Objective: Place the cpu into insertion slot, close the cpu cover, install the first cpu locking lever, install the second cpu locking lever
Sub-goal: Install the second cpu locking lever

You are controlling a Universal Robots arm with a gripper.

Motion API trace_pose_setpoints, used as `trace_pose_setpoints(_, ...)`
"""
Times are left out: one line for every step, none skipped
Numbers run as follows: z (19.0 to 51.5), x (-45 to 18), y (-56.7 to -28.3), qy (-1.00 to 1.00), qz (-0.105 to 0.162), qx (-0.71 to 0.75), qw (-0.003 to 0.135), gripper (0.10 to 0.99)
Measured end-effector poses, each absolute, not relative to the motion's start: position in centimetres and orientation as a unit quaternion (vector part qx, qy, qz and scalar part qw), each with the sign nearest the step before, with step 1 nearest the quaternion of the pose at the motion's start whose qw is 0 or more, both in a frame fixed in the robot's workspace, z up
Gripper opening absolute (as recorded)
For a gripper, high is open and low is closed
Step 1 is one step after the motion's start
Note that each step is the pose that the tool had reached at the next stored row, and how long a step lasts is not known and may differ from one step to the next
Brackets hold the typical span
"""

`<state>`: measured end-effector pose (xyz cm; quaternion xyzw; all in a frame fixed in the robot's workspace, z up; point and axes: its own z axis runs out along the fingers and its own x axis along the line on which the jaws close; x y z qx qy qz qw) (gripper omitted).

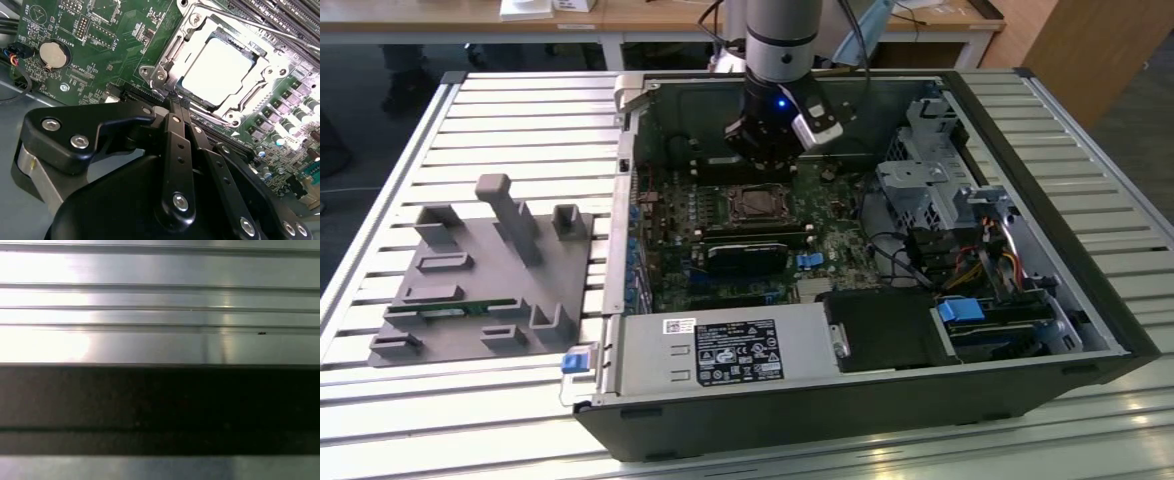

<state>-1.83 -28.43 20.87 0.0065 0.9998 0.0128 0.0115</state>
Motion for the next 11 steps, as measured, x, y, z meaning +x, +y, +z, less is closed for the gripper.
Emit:
trace_pose_setpoints(20.87, -1.83, -28.45, 1.0, 0.013, 0.006, 0.011, 0.118)
trace_pose_setpoints(20.87, -1.83, -28.49, 1.0, 0.013, 0.006, 0.011, 0.118)
trace_pose_setpoints(20.87, -1.83, -28.54, 1.0, 0.013, 0.006, 0.011, 0.118)
trace_pose_setpoints(20.87, -1.83, -28.6, 1.0, 0.013, 0.006, 0.011, 0.118)
trace_pose_setpoints(20.87, -1.83, -28.68, 1.0, 0.013, 0.006, 0.011, 0.118)
trace_pose_setpoints(20.87, -1.83, -28.78, 1.0, 0.013, 0.006, 0.011, 0.118)
trace_pose_setpoints(20.87, -1.83, -28.89, 1.0, 0.013, 0.006, 0.011, 0.118)
trace_pose_setpoints(20.87, -1.83, -28.99, 1.0, 0.013, 0.006, 0.011, 0.118)
trace_pose_setpoints(20.87, -1.83, -29.09, 1.0, 0.013, 0.006, 0.011, 0.118)
trace_pose_setpoints(20.87, -1.83, -29.19, 1.0, 0.013, 0.006, 0.011, 0.118)
trace_pose_setpoints(20.87, -1.83, -29.28, 1.0, 0.013, 0.006, 0.011, 0.118)
